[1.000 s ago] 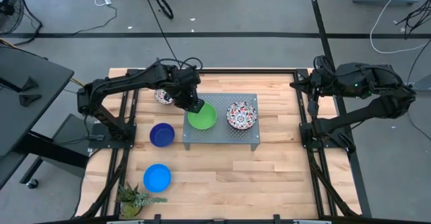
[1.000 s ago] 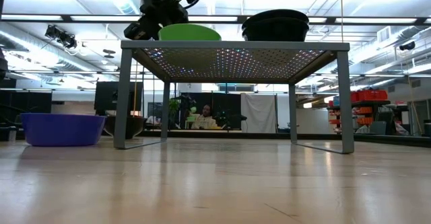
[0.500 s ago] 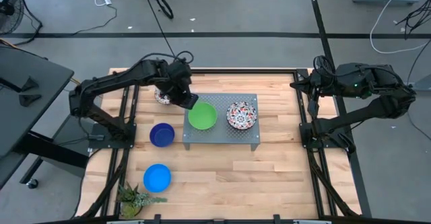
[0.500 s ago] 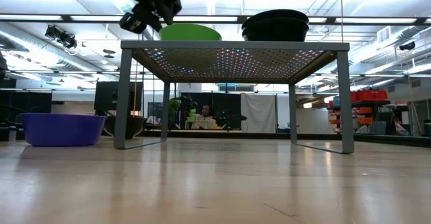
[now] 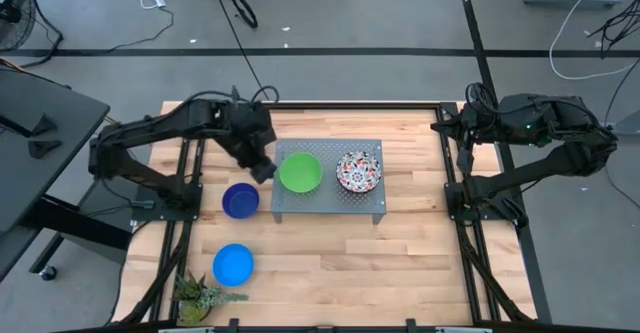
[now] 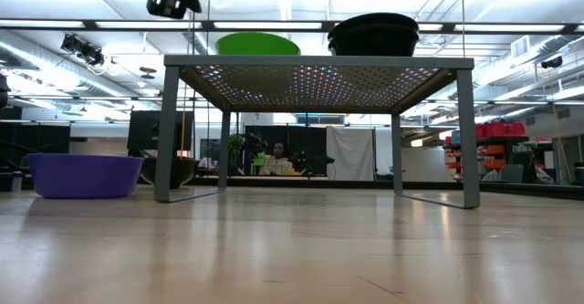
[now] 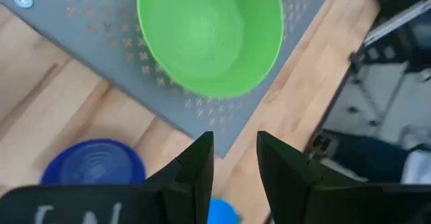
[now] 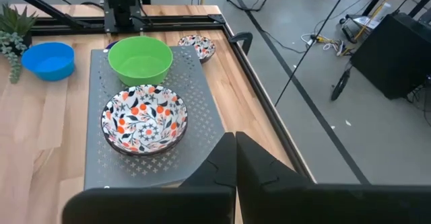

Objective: Pick & Place Mini bowls
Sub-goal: Stack the blue bowl on top of the green bowl on the shelf

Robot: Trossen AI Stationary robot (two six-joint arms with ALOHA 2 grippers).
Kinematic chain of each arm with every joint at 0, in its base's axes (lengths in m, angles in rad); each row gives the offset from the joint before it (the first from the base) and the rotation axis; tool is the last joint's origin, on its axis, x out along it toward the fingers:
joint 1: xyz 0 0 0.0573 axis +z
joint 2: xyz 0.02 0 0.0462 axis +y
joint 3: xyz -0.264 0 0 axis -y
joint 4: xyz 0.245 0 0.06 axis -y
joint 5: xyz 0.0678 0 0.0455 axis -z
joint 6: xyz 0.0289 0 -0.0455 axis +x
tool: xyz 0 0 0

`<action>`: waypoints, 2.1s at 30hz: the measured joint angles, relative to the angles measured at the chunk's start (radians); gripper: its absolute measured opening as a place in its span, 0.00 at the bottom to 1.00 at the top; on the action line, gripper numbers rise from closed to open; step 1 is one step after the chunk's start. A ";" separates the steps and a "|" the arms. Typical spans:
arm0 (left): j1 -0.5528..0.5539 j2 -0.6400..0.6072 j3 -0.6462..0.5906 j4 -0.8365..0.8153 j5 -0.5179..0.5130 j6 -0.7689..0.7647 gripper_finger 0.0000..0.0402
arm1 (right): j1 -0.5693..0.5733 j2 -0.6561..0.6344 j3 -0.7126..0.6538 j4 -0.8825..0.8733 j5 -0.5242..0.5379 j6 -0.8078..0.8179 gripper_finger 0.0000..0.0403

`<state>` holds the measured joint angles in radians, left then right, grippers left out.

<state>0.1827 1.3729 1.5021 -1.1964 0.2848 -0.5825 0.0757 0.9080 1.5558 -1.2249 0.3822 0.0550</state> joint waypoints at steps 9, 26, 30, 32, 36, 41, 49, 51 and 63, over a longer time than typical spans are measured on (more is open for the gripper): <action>-0.166 -0.014 0.000 -0.137 -0.056 0.125 0.30 | 0.000 -0.044 0.000 -0.024 -0.062 0.023 0.00; -0.453 -0.014 -0.004 -0.237 -0.238 0.115 0.30 | 0.000 -0.063 0.000 -0.026 -0.061 0.042 0.00; -0.512 -0.014 -0.004 -0.247 -0.322 0.098 0.30 | 0.000 -0.064 0.000 -0.026 -0.061 0.042 0.00; -0.536 -0.014 -0.004 -0.247 -0.374 0.066 0.30 | 0.000 -0.063 0.000 -0.026 -0.061 0.042 0.00; -0.567 -0.012 -0.004 -0.250 -0.421 0.027 0.30 | 0.000 -0.063 0.000 -0.026 -0.061 0.042 0.00; -0.595 -0.012 -0.004 -0.258 -0.448 -0.018 0.38 | 0.000 -0.063 0.000 -0.026 -0.060 0.042 0.00; -0.598 -0.012 -0.005 -0.291 -0.497 -0.079 0.53 | 0.000 -0.063 0.000 -0.026 -0.060 0.042 0.00; -0.598 -0.012 -0.005 -0.291 -0.502 -0.058 0.54 | 0.000 -0.063 0.000 -0.026 -0.060 0.045 0.00; -0.615 -0.014 -0.180 -0.154 -0.501 -0.040 0.52 | 0.000 -0.063 0.000 -0.026 -0.060 0.068 0.00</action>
<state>-0.4324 1.3586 1.3223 -1.3505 -0.2161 -0.6220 0.0758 0.8448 1.5562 -1.2507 0.3225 0.1230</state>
